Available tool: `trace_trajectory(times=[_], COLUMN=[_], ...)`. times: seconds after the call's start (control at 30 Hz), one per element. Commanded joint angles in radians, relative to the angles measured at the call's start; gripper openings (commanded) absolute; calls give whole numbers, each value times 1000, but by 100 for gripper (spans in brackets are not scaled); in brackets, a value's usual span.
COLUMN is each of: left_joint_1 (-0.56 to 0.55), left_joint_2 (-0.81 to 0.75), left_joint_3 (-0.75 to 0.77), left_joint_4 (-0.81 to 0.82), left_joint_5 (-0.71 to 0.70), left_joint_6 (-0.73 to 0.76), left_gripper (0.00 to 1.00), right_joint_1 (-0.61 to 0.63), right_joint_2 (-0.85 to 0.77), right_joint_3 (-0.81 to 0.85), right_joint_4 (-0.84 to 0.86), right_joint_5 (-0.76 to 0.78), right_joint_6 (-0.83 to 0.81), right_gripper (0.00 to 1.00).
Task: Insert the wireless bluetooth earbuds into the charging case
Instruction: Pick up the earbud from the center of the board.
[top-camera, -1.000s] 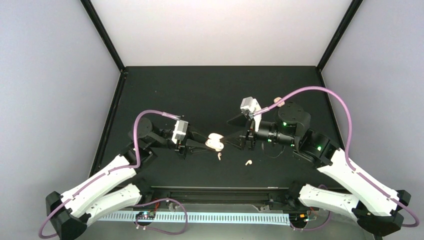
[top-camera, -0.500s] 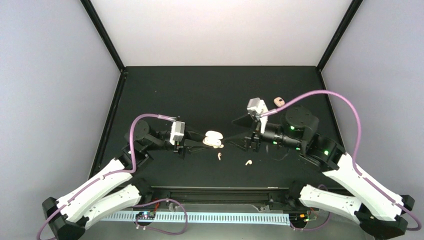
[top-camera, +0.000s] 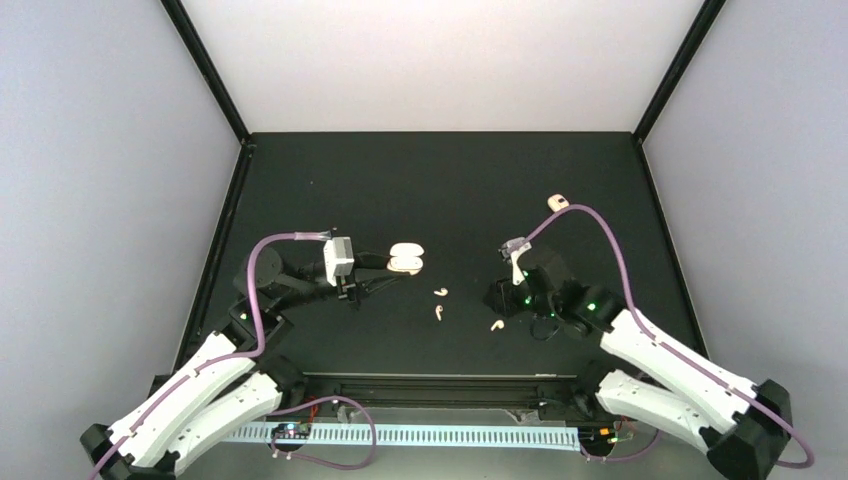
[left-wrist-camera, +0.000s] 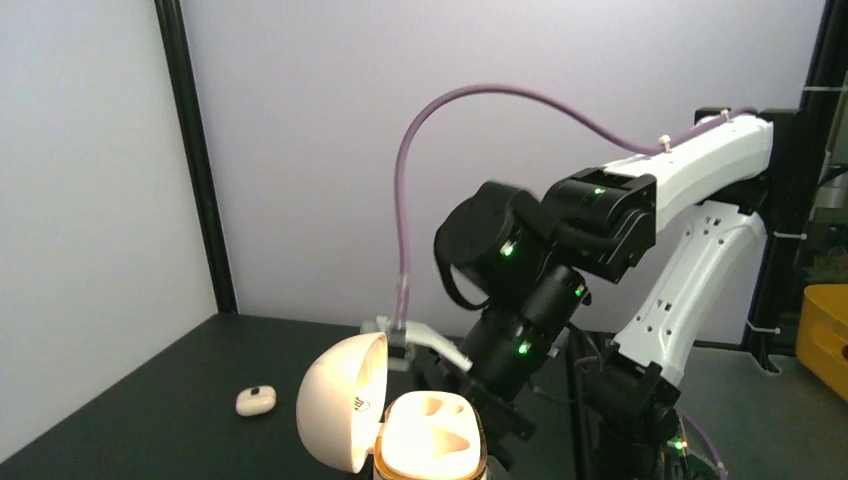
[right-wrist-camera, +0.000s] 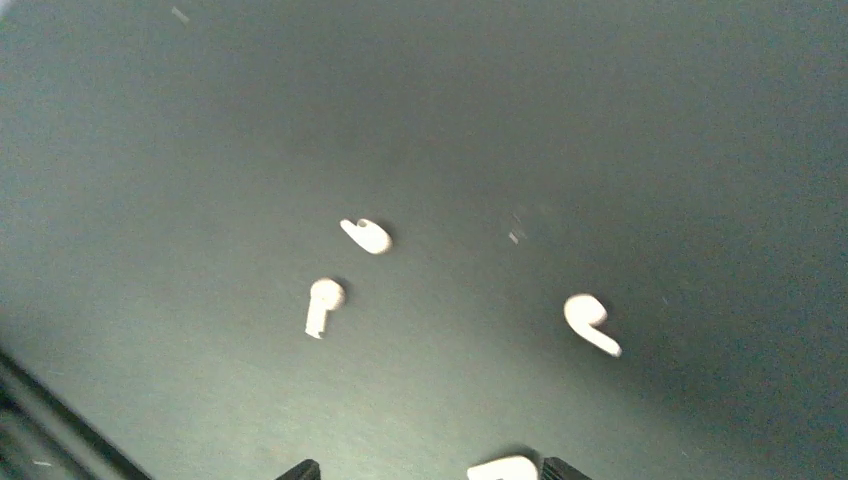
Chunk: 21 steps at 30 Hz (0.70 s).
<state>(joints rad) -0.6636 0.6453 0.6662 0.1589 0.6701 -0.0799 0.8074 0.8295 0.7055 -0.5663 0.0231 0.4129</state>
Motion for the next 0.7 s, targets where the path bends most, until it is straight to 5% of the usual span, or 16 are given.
trace_trajectory(times=[0.0, 0.33, 0.67], left_joint_1=[11, 12, 9], left_joint_2=[-4, -21, -34], left_joint_3=[-26, -60, -69], left_joint_4=[36, 44, 50], left_joint_5=[-16, -84, -102], left_joint_6=[-38, -66, -72], left_gripper=[2, 1, 1], right_joint_1=[-42, -57, -56], right_joint_2=[69, 100, 123], right_joint_3=[-25, -266, -286], right_joint_4=[5, 114, 204], right_joint_5=[-1, 32, 67], right_joint_6=[100, 394, 543], right_gripper=[54, 46, 44])
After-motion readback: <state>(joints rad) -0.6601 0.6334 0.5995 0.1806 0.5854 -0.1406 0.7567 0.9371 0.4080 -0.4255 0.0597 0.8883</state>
